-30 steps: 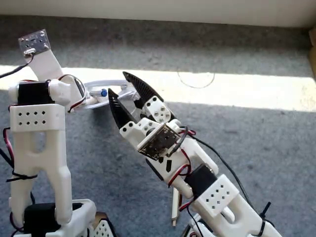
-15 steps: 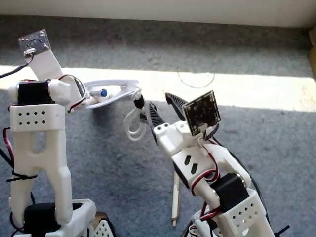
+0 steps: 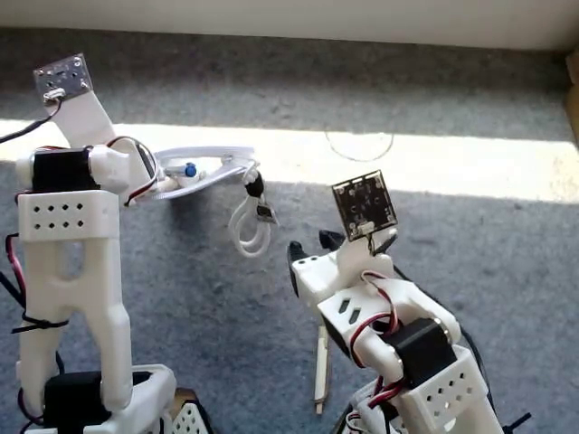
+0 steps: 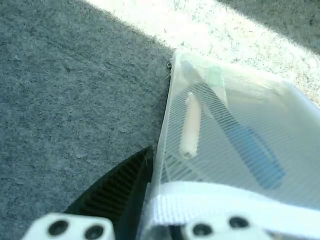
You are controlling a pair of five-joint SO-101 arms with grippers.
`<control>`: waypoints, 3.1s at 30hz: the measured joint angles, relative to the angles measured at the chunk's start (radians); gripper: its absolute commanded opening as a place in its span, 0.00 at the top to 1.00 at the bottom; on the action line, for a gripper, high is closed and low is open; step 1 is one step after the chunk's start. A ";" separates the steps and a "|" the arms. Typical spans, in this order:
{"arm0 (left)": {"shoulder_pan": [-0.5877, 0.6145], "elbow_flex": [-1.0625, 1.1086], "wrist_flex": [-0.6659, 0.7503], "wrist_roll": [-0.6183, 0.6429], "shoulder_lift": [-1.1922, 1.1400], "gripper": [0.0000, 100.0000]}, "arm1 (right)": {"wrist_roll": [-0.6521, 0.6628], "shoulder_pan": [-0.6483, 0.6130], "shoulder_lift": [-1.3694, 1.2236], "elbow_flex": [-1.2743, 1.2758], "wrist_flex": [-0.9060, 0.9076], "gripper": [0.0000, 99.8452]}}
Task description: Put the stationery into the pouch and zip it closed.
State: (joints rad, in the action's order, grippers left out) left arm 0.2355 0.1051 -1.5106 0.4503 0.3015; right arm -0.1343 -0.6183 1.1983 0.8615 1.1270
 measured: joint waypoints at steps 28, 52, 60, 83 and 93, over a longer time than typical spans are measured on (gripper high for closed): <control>0.000 0.000 0.000 0.000 0.000 0.96 | -0.201 0.091 -0.689 0.023 -0.005 0.85; 0.000 0.000 0.000 0.000 0.000 0.96 | -0.201 0.091 -0.999 0.020 -0.180 0.89; 0.000 0.000 0.000 0.000 0.000 0.96 | -0.201 0.103 -1.003 0.018 -0.180 0.99; 0.000 0.000 0.000 0.000 0.000 0.96 | -0.201 0.097 -0.833 0.029 -0.186 0.99; 0.000 0.000 0.000 0.000 0.000 0.96 | -0.201 0.097 -0.485 0.144 -0.190 0.99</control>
State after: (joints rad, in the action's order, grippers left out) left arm 0.2355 0.1051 -1.5106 0.4503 0.3015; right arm -0.3353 -0.5217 0.7135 1.0058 0.9367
